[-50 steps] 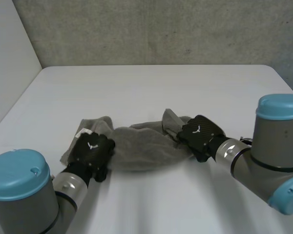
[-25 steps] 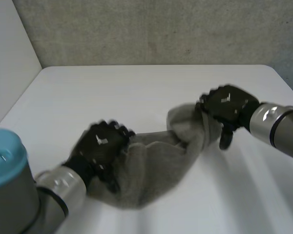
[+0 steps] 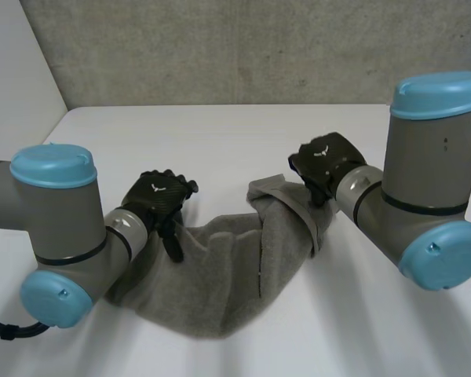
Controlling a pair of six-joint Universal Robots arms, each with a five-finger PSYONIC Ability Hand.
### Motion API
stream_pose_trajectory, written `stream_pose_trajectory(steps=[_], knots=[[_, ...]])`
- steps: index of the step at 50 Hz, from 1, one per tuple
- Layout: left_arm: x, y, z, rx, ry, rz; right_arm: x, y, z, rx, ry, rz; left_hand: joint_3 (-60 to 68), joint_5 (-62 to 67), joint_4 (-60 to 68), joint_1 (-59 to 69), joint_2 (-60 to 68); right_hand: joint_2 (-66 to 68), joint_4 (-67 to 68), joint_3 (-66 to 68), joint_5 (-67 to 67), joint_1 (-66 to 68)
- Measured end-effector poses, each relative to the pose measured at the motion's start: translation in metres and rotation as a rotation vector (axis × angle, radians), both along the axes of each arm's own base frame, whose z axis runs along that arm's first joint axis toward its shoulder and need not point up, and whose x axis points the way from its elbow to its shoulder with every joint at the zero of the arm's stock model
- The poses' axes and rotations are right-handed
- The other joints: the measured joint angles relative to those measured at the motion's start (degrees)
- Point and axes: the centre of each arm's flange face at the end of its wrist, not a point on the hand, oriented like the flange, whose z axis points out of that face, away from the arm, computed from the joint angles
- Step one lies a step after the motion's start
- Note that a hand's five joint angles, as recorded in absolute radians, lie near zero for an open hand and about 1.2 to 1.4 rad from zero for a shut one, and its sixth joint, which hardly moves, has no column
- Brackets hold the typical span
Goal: Fold the towel.
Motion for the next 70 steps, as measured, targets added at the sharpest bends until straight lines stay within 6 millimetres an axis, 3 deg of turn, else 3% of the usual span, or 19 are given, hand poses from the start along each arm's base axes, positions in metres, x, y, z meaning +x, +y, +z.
stream_pose_trajectory(steps=[3,8,13,25,29,32,34,36,44,50,53,57,61,64,70], knots=[[0.0,0.0,-0.003,0.01,-0.007,-0.001,-0.006,0.006,-0.004,-0.01,0.068,0.017,0.0,0.0,0.0,0.0,0.0,4.8,6.0,5.1,6.1,5.9],[0.002,0.002,-0.006,0.011,-0.04,-0.01,-0.014,0.013,-0.005,-0.034,0.138,0.041,0.0,0.0,0.0,0.0,0.0,-7.0,-5.5,-6.1,-6.1,-6.4],[0.01,0.0,-0.008,-0.002,-0.112,-0.013,-0.015,0.015,-0.003,-0.057,0.135,0.045,0.0,0.0,0.0,0.0,0.0,-9.0,-7.8,-8.7,-8.8,-9.1],[0.024,-0.013,-0.025,0.004,-0.217,-0.004,0.004,0.013,0.009,-0.079,-0.021,0.09,5.2,6.4,5.1,5.5,5.0,-11.2,-9.9,-10.8,-11.1,-11.3],[0.022,-0.014,-0.03,0.012,-0.217,-0.006,0.015,0.014,0.013,-0.063,-0.089,0.116,5.6,6.8,5.5,6.0,5.5,-17.4,-16.1,-16.7,-17.0,-17.3],[0.021,-0.016,-0.031,0.01,-0.21,-0.007,0.025,0.012,0.013,-0.05,-0.129,0.126,8.4,9.4,8.2,8.7,8.3,-29.0,-27.6,-28.2,-29.4,-28.1],[0.021,-0.016,-0.032,0.007,-0.205,-0.007,0.031,0.008,0.01,-0.041,-0.144,0.126,13.9,14.9,13.9,14.1,13.4,-42.1,-40.6,-41.0,-42.5,-40.6],[0.02,-0.017,-0.032,0.004,-0.202,-0.006,0.034,0.004,0.007,-0.035,-0.147,0.124,17.9,18.8,18.0,17.7,17.4,-46.0,-44.1,-44.8,-45.7,-44.4],[0.021,-0.015,-0.029,0.0,-0.199,0.0,0.05,-0.018,-0.021,-0.02,-0.122,0.086,39.8,40.0,39.5,38.1,39.4,-46.4,-44.4,-45.6,-45.7,-46.2],[0.023,-0.01,-0.028,0.009,-0.2,0.0,0.057,-0.036,-0.048,-0.009,-0.065,0.025,41.6,42.1,41.2,39.3,41.4,-46.4,-44.4,-45.6,-45.7,-46.2],[0.024,-0.006,-0.028,0.015,-0.201,-0.004,0.058,-0.043,-0.06,0.011,-0.028,0.003,41.7,42.2,41.3,39.3,41.4,-42.7,-41.3,-41.8,-41.3,-42.0],[0.024,0.0,-0.028,0.022,-0.2,-0.012,0.055,-0.048,-0.069,0.057,0.013,-0.017,44.1,44.6,43.7,41.7,43.8,-12.2,-12.4,-12.8,-12.6,-12.5],[0.023,0.005,-0.026,0.025,-0.196,-0.02,0.048,-0.052,-0.066,0.094,0.02,-0.04,54.9,55.4,54.4,53.5,54.1,14.9,15.5,15.0,15.4,14.2],[0.023,0.007,-0.024,0.022,-0.189,-0.021,0.039,-0.055,-0.056,0.107,-0.001,-0.063,60.3,60.8,59.4,58.5,59.1,16.3,17.7,17.1,17.0,14.7],[0.023,0.009,-0.017,0.019,-0.149,-0.007,0.008,-0.056,-0.018,0.105,-0.079,-0.096,61.5,62.3,60.3,59.5,60.0,16.3,17.7,17.3,17.0,14.7]])
